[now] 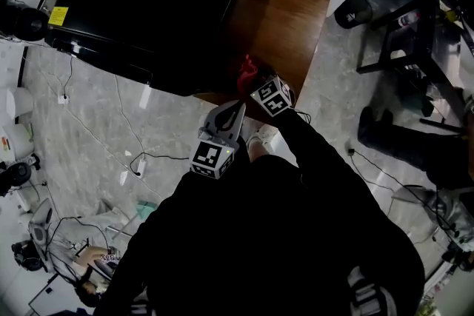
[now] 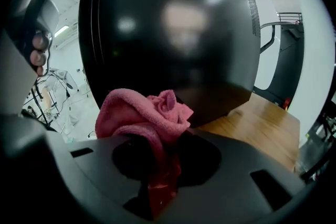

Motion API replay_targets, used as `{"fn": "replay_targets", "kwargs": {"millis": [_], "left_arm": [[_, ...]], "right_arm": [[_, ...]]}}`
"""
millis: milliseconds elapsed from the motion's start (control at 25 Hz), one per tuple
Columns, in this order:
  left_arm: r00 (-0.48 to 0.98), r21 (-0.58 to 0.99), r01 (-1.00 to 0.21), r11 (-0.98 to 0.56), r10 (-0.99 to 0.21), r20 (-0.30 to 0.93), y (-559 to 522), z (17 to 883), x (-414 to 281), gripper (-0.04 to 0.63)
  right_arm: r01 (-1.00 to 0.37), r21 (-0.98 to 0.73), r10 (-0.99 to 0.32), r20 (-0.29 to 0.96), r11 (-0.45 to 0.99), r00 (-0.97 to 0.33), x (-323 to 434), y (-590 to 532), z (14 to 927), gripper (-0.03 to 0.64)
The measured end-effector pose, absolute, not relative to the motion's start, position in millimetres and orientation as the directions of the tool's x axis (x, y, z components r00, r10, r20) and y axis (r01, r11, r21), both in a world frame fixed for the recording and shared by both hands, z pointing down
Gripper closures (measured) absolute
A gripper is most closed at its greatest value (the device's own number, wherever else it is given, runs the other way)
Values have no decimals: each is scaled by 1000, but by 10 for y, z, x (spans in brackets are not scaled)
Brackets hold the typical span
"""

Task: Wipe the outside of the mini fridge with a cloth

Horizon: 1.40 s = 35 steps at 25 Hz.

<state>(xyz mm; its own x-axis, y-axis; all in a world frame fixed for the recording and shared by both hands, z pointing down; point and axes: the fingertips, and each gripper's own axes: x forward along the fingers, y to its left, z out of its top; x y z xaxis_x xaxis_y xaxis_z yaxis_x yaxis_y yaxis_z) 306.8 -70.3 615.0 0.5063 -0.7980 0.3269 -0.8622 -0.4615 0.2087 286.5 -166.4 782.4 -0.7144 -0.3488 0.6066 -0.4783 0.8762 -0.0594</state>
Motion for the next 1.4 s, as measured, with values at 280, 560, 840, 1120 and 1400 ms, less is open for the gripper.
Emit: {"fn": "replay_targets", "kwargs": {"millis": [280, 560, 840, 1120, 1400], "left_arm": [[599, 141, -798, -586, -744, 296, -556, 5584, 3000, 591], [680, 180, -733, -656, -693, 240, -371, 5037, 2657, 591], [730, 178, -683, -708, -652, 207, 19, 4617, 2145, 591], [771, 145, -637, -757, -621, 140, 460, 4238, 1340, 591], [806, 139, -592, -794, -586, 87, 905, 4078, 986, 591]], "right_arm": [[-568, -146, -451, 465, 810, -762, 3319, -1601, 6948, 529], [-627, -219, -567, 279, 748, -775, 3411, -1146, 5573, 532], [-590, -82, -572, 176, 803, -802, 2828, -417, 4499, 532], [-603, -132, -597, 84, 787, -798, 2033, 259, 3974, 531], [-658, -135, -659, 49, 740, -751, 1636, 733, 3932, 531]]}}
